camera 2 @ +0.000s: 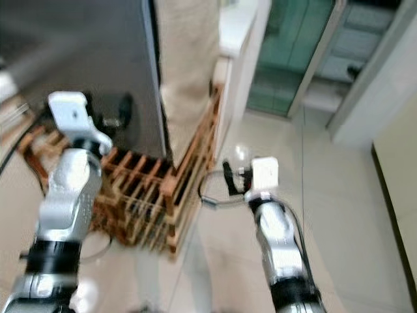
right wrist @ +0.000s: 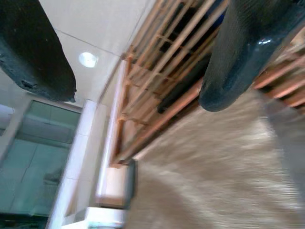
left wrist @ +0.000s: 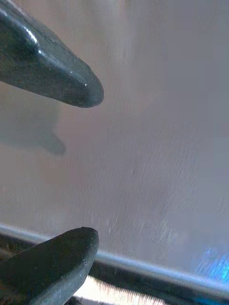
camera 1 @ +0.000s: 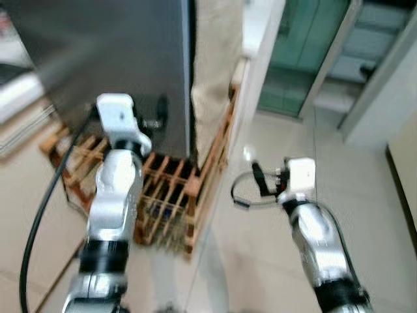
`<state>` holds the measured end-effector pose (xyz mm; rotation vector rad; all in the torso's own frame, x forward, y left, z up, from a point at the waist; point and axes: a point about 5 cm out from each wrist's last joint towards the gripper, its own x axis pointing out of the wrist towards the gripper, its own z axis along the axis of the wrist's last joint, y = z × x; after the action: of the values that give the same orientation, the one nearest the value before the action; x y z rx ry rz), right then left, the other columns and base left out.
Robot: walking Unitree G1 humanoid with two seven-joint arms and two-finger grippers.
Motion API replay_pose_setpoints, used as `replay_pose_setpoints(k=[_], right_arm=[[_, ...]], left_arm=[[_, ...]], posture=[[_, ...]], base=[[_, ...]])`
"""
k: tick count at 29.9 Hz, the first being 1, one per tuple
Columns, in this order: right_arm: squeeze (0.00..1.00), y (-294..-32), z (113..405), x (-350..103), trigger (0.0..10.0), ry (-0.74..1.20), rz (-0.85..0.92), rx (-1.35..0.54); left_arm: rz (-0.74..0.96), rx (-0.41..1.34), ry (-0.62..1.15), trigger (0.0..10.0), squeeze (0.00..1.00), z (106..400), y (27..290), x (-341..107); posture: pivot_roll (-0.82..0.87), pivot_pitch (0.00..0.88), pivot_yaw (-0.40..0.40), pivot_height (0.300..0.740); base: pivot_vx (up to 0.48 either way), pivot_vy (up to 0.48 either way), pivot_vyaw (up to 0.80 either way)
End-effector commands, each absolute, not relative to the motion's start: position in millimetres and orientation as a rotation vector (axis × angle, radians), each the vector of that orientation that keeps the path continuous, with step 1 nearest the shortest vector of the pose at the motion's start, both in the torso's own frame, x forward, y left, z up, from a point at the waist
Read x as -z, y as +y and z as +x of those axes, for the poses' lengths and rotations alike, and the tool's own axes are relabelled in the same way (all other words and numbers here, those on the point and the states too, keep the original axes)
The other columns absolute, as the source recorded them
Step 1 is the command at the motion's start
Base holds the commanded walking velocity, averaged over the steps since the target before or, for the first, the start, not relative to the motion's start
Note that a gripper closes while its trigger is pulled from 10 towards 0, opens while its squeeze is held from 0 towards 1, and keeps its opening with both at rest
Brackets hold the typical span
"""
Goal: Restocking fridge
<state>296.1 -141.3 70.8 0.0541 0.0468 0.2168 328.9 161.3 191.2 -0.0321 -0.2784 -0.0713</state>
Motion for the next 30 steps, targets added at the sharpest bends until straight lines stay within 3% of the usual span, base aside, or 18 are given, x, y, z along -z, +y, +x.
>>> replay_pose_setpoints(k=[1,5,11,16,25,27,30], right_arm=[[0.00,-146.4,296.2,-70.2,10.0,0.051,0.039,-0.208],[0.00,-147.9,295.6,-70.3,10.0,0.049,0.040,-0.204],[0.00,-157.0,289.3,-71.1,10.0,0.032,0.037,-0.154],[0.00,-163.9,284.8,-70.6,10.0,0.028,0.039,-0.117],[0.00,-163.2,282.1,-70.7,10.0,0.024,0.033,-0.116],[0.00,-163.6,280.6,-73.8,10.0,0.005,0.024,-0.113],[0.00,-168.1,269.3,-80.0,10.0,-0.030,0.022,-0.079]], left_arm=[[-0.039,0.124,-0.288,10.0,0.00,328.1,152.2,-196.9],[0.012,0.256,-0.138,10.0,0.00,330.6,128.9,-178.0],[0.022,0.273,-0.056,10.0,0.00,340.1,116.2,-163.9],[0.032,0.269,-0.022,10.0,0.00,343.4,115.8,-158.3],[0.021,0.250,-0.024,10.0,0.00,365.9,92.3,-164.2],[0.032,0.263,-0.050,10.0,0.00,361.4,102.1,-165.7],[0.054,0.281,-0.078,10.0,0.00,328.4,143.9,-144.9]], posture=[[-0.09,0.000,-0.025,0.740],[-0.08,0.000,-0.028,0.740],[-0.10,0.000,-0.019,0.740],[-0.11,0.000,-0.012,0.740],[-0.14,0.000,0.011,0.740],[-0.16,0.000,0.032,0.740],[-0.17,0.000,0.050,0.740]], base=[[0.000,0.000,0.00],[0.000,0.000,0.00],[0.000,0.000,0.00],[0.000,0.000,0.00],[0.000,0.000,0.00],[0.000,0.000,0.00],[0.000,0.000,0.00]])
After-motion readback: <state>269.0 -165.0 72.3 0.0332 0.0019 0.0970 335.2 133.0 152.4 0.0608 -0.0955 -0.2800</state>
